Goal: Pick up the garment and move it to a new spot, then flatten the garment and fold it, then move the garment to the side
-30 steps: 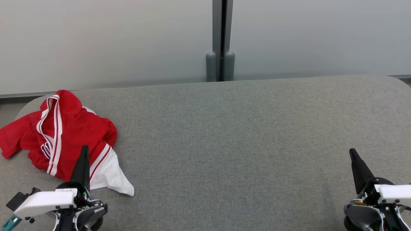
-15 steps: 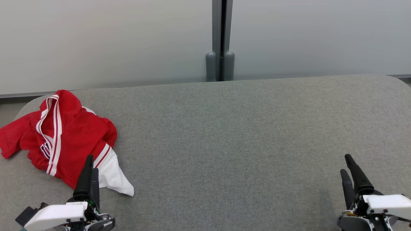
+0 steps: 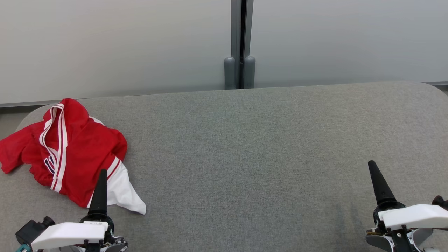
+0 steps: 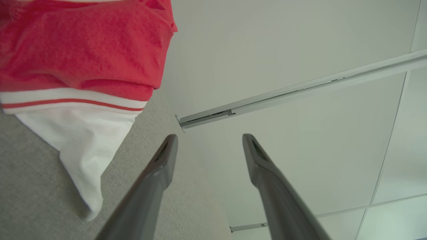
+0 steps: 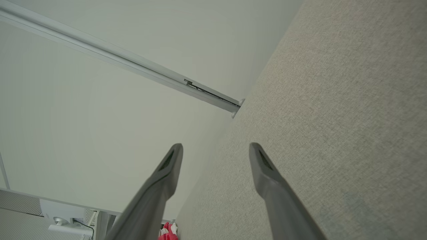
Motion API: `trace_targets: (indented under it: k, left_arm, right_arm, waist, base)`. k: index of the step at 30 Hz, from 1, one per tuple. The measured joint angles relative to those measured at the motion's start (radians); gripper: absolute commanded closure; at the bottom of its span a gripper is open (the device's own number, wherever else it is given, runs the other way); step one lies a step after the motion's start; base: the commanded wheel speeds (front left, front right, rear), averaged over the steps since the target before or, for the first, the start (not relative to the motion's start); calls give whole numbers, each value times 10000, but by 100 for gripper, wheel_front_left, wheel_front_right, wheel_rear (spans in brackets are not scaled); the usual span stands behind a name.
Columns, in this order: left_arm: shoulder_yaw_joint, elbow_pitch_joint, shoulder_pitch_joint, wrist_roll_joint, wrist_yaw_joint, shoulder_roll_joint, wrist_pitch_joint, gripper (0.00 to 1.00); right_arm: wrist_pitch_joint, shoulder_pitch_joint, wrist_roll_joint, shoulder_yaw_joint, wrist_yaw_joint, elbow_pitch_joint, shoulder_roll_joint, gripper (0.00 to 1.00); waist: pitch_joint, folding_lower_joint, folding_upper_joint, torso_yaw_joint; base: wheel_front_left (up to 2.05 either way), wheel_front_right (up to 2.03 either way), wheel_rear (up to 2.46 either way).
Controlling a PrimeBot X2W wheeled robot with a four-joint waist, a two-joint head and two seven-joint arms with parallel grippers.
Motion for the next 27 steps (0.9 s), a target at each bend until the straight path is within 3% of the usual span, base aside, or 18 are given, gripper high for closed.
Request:
trace_targets:
  k: [18,27]
  left_arm:
    - [-198,-301,221,4205,132,36,-700,0]
    - [-111,-128,441,5643,128,52,-997,0]
  right_arm:
    - [-698,101,-3885,360,0,-362,-203,0]
    - [-984,135,-5158,579,2,-397,-265,0]
  waist:
    - [-4,1,0,-62]
    - [-33,0,0,-114]
  base:
    - [0,0,0]
    - [0,0,0]
